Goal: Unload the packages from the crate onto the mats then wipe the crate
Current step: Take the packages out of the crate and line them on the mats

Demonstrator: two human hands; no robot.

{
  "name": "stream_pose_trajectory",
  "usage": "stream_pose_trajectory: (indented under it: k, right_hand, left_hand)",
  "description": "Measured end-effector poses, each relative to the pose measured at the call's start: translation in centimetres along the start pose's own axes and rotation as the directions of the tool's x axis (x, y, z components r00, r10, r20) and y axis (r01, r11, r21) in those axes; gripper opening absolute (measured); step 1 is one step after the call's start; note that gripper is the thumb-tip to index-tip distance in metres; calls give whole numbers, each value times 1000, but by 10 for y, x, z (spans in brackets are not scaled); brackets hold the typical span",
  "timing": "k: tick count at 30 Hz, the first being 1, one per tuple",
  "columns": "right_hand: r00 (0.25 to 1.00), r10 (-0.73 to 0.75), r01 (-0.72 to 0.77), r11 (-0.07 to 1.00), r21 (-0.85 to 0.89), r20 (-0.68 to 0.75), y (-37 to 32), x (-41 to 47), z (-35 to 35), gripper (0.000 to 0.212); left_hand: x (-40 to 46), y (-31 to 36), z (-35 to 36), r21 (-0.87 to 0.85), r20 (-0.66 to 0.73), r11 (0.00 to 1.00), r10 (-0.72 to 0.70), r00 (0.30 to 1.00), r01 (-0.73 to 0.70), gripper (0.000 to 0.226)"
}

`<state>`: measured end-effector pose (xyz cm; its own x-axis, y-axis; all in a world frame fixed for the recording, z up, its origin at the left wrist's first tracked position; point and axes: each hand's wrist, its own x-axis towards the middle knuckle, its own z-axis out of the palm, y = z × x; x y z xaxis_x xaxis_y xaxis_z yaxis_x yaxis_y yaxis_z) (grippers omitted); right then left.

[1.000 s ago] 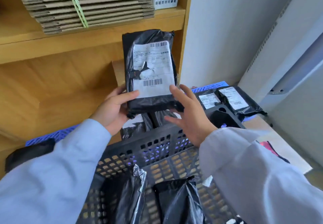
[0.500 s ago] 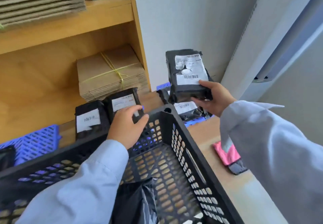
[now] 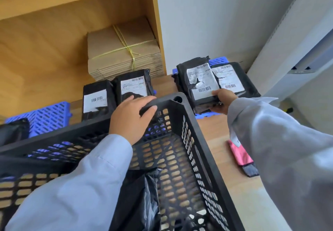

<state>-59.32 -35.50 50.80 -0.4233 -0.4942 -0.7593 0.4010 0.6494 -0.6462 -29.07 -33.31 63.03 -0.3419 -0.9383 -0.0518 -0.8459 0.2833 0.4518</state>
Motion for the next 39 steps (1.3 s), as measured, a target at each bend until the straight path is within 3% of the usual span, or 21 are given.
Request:
stream_pose_trajectory:
  k: [3,5,7,10,12,14,17,19,20,22,24,25,26,28,33,39]
  right_hand:
    - [990,-108,88,976,-199,-93,3,2,-2,17]
    - [979,-177,136,937,-323,-99,1,-1,-5,40]
    - [977,-202,157,893,-422,-64,-5,-12,-10,63]
    - [946,-316,249,855,-455,-75,-16,-41,-9,93]
    - [869,-489,418,804,-424,-70,-19,-77,-4,81]
    - [736,-670,607,716,-346,-95,-19,-127,6,57]
    - [562,-823,819,568,-85,-85,-4,-222,28,26]
    - [558,-829,824,559,96,37,30,-269,47,16]
    - [588,-798,792,602,105,133,54,-281,58,13]
    - [704,-627,680,731,-61,334,105,-288,84,9]
    - [884,-288,403,868,-289,367,151,-273,105,6]
    - [944,-81,208,899,-385,321,169,-265,114,5]
    - [956,103,31,896,-443,275,180,-262,121,10]
    - [921,324,-190,858,-478,216,195,-255,127,16]
    - [924,340,-199,819,-538,175,212,-237,134,11]
    - [886,421,-272,811,-518,193,232,-212,138,32]
  left_hand:
    - [-1,1,-1,10,16,1000,-4,1000,4,35]
    - [0,0,-2,-16,42,1000,-3,999,3,36]
    - [1,-3,-7,-173,72,985,17,997,-4,36]
    - [-3,-14,-25,-461,59,886,84,995,-48,33]
    - [-13,-28,-38,-527,-12,846,87,996,-80,29]
    - [-34,-46,-44,-550,-84,832,34,996,-74,23]
    - [-84,-77,-31,-612,-143,791,-132,981,17,27]
    - [-120,-96,-10,-598,-127,795,-219,967,102,30]
    - [-134,-104,1,-580,-89,801,-245,966,150,28]
    - [-152,-123,24,-511,140,781,-337,931,359,20]
    - [-154,-142,47,-309,479,715,-453,752,627,43]
    - [-153,-149,51,-200,574,692,-491,655,694,61]
    - [-152,-155,54,-123,615,674,-525,589,729,75]
    - [-150,-161,56,-59,623,661,-561,545,748,81]
    - [-153,-157,57,62,676,638,-593,438,768,70]
    - [-159,-155,60,-66,711,498,-584,391,864,65]
